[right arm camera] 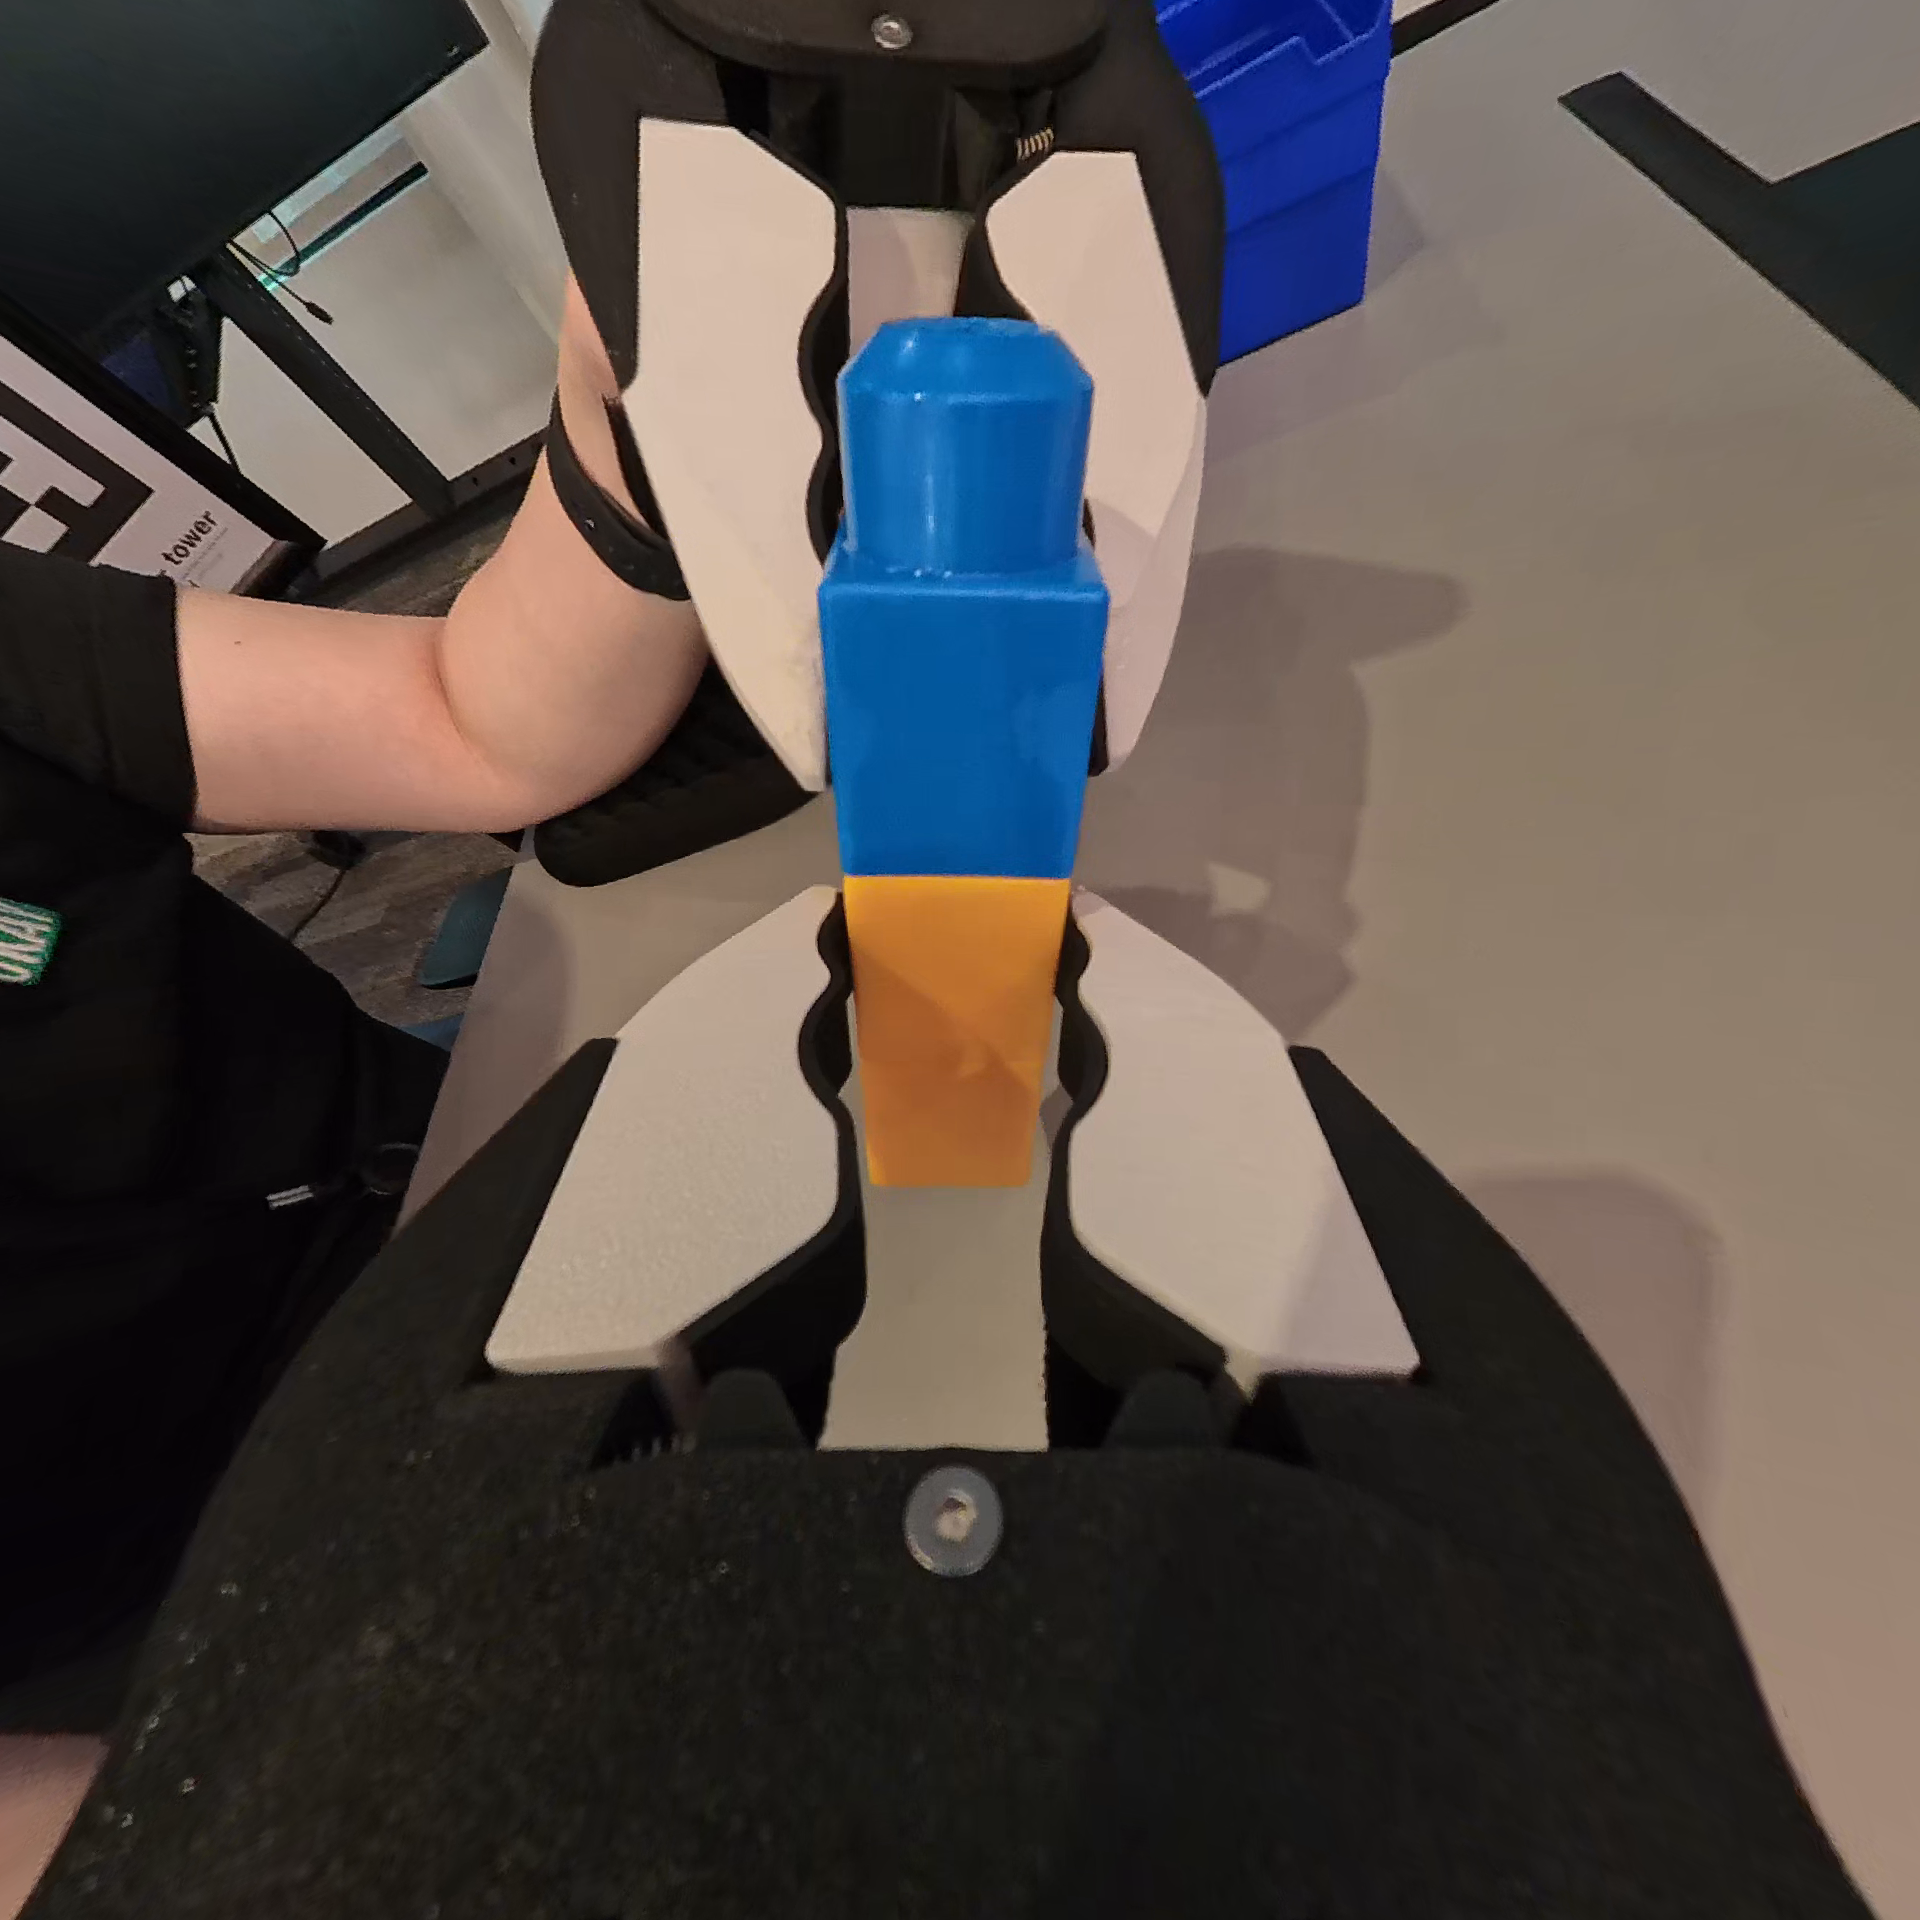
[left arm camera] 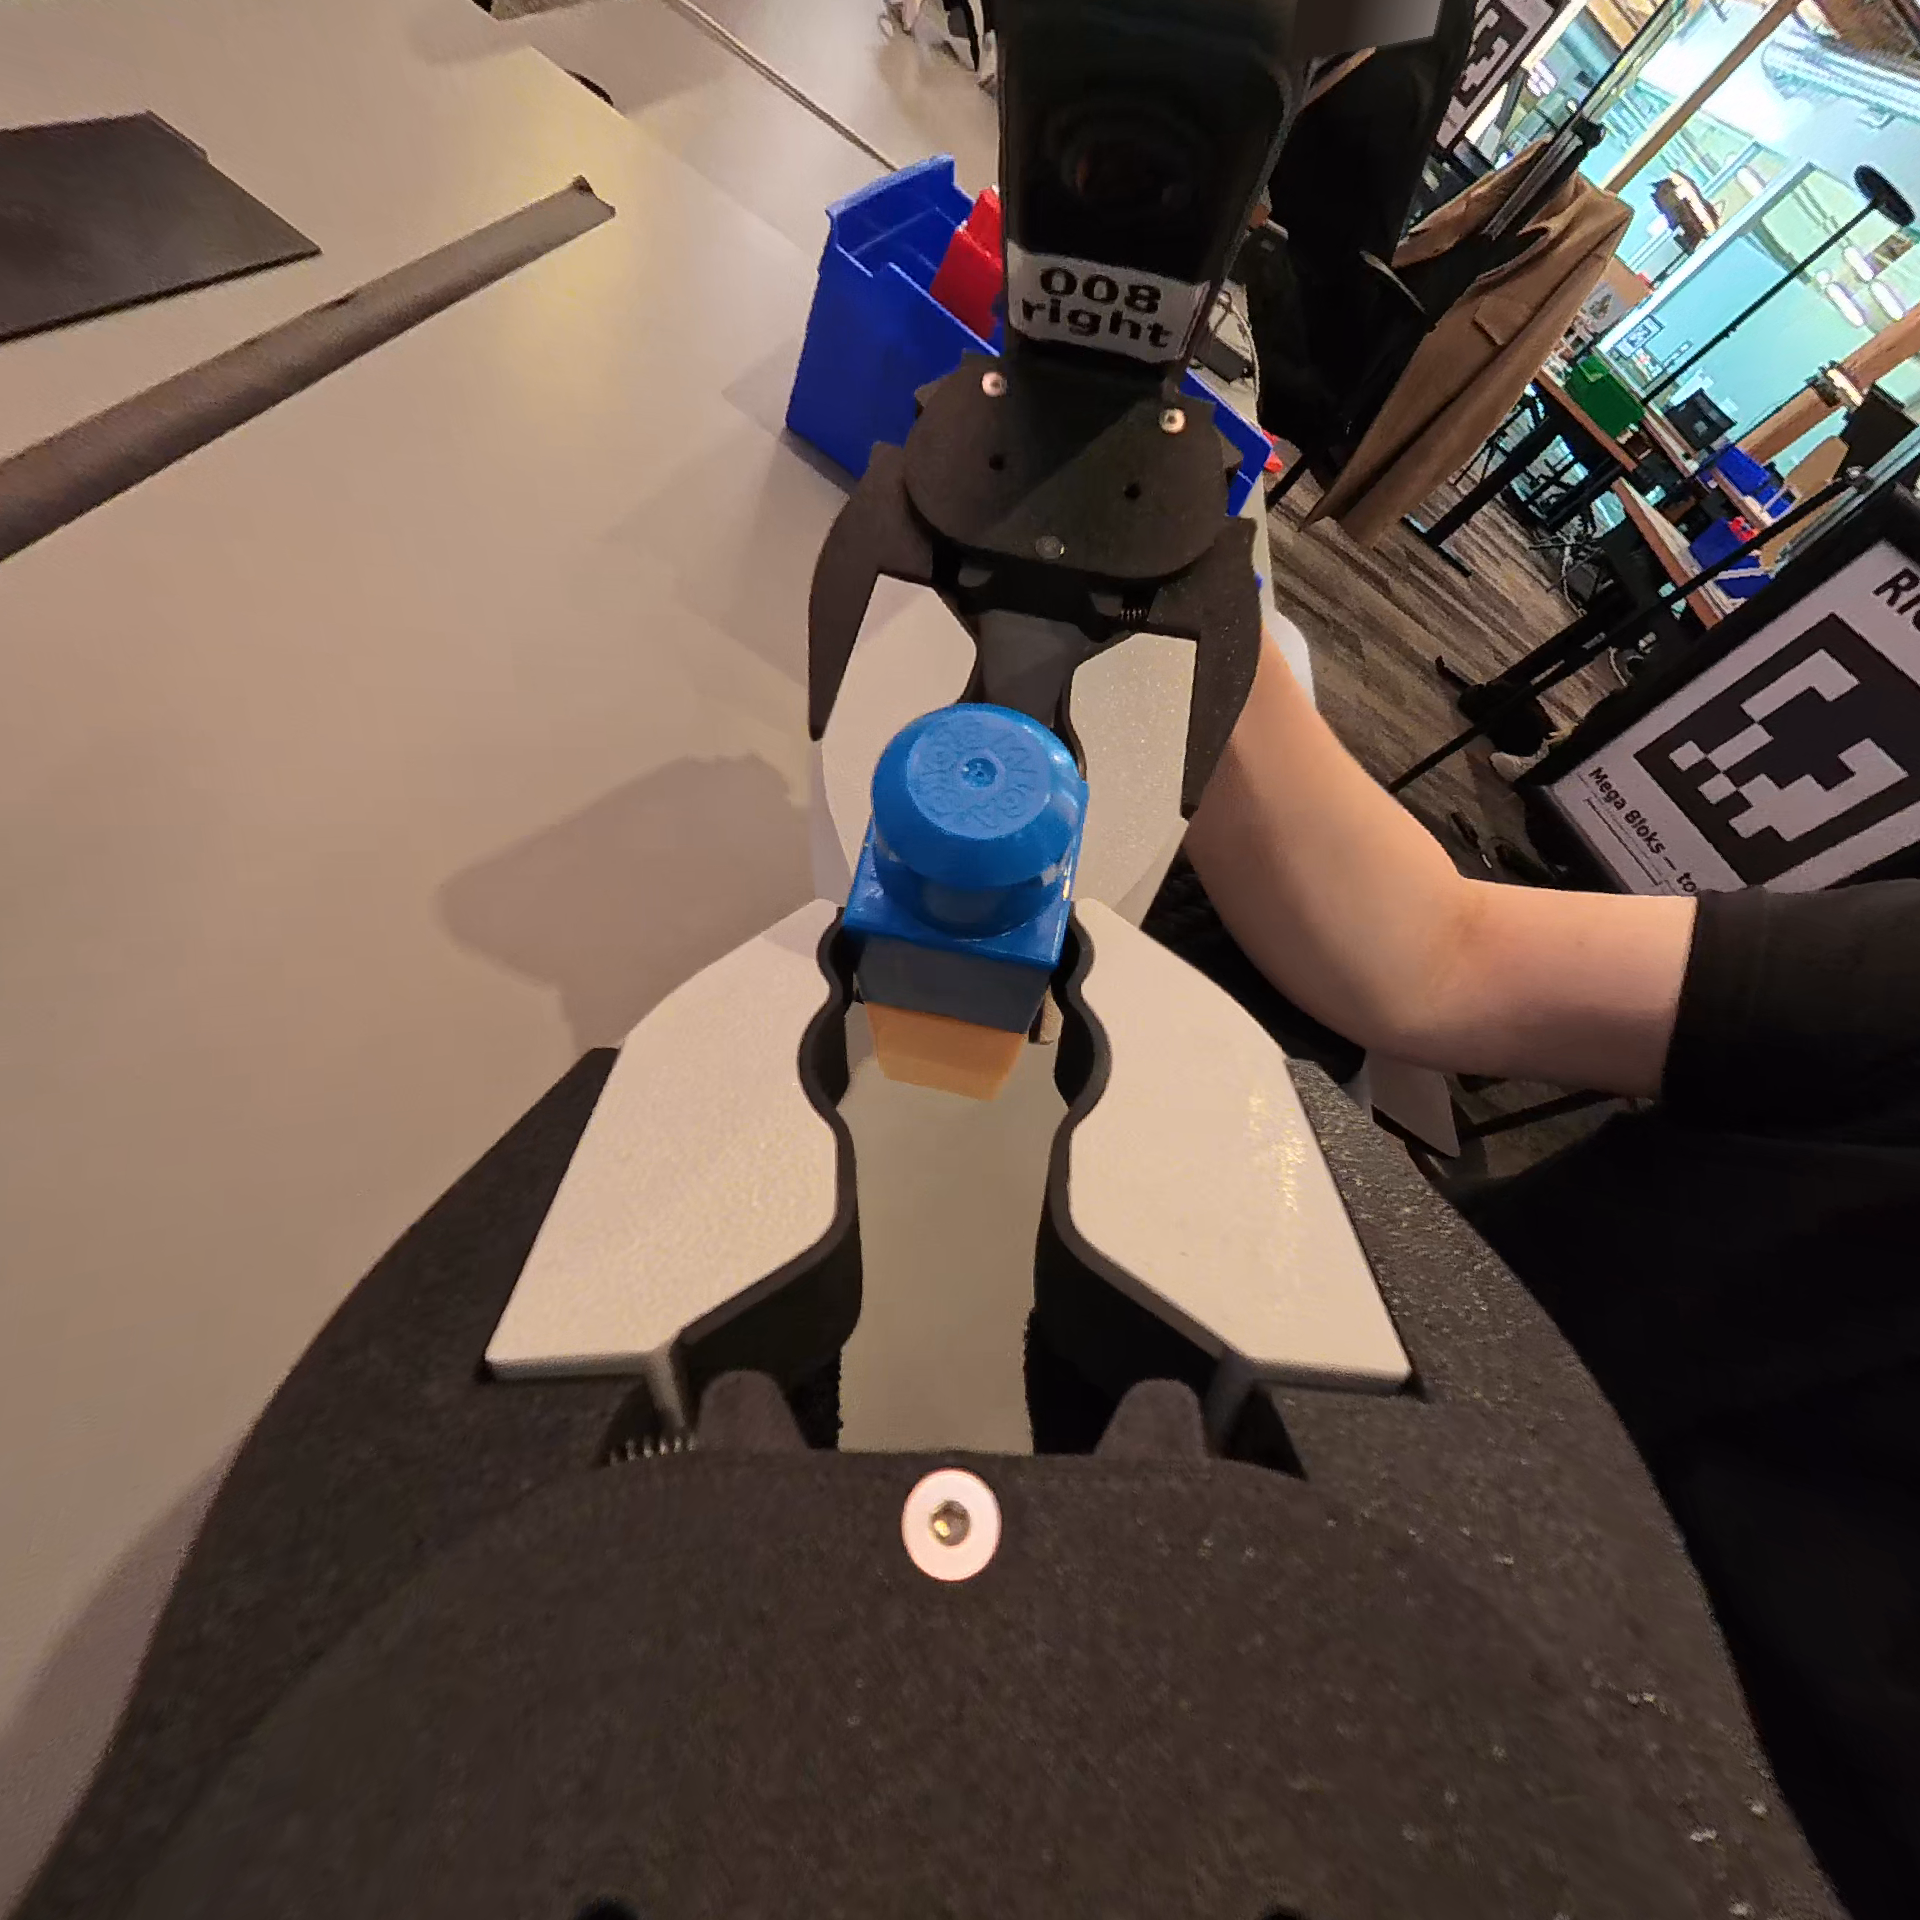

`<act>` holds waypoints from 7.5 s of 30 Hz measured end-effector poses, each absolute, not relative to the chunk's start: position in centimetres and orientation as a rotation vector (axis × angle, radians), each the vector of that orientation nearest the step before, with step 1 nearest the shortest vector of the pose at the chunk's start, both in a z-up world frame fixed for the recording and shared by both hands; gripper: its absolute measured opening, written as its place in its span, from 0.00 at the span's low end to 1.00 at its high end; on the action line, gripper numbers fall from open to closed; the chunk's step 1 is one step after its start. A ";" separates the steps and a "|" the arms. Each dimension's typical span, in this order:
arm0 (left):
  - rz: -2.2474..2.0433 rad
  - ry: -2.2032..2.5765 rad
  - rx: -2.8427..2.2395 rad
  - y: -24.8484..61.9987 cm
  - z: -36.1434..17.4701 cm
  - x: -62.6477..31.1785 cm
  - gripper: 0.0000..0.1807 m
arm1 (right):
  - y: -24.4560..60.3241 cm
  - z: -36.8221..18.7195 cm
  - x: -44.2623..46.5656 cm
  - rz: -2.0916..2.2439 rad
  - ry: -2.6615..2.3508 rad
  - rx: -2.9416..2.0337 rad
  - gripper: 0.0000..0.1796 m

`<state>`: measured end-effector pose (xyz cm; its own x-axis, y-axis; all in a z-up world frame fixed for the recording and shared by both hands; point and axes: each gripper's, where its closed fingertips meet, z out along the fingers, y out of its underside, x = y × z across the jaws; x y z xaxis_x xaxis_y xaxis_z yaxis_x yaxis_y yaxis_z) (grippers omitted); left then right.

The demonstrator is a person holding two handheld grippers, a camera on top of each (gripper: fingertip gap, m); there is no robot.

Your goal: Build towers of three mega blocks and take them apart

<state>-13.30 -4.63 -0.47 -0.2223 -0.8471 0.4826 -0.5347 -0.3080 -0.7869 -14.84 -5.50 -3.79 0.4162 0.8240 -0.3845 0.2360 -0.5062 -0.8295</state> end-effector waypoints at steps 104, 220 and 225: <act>-1.572 1.621 -1.394 -9.6 5.5 -12.0 0.33 | -33.3 0.5 21.3 -0.269 0.637 -1.638 0.20; -0.613 1.064 -1.949 11.6 7.8 -40.6 0.33 | -1.5 1.1 -1.6 0.163 -0.363 -2.055 0.28; -0.701 0.764 -2.088 18.5 1.7 -45.4 0.32 | -1.5 1.4 -1.5 0.177 -0.349 -2.044 0.27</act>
